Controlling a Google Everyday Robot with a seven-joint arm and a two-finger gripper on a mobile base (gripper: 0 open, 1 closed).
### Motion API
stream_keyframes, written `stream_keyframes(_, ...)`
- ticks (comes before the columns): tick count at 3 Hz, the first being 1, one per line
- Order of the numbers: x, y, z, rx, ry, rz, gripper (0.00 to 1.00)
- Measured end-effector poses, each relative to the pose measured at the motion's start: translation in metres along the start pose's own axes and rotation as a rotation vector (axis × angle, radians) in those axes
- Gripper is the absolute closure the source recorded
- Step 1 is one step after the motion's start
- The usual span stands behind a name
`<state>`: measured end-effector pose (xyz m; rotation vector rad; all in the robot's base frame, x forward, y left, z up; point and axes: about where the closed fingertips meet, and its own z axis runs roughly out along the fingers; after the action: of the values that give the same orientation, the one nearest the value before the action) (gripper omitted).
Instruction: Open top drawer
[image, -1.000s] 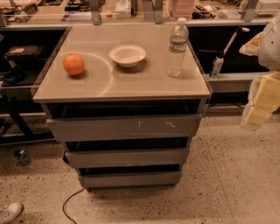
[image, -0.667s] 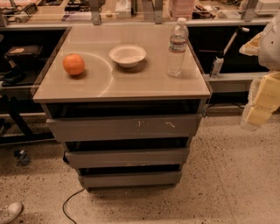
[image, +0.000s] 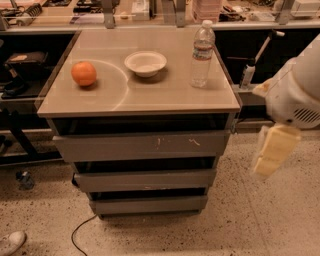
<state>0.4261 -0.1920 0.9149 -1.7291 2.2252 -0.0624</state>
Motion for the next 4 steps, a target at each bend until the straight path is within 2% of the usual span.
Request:
stream_keyframes(1,-0.018,0.016,0.059,-0.033,-0.023,-0.033,0.00)
stream_keyframes(2,-0.036,0.020,0.105,-0.049,-0.045,-0.069,0.00)
stream_keyframes(4,-0.070,0.016,0.165,-0.061,-0.084,-0.140,0.00)
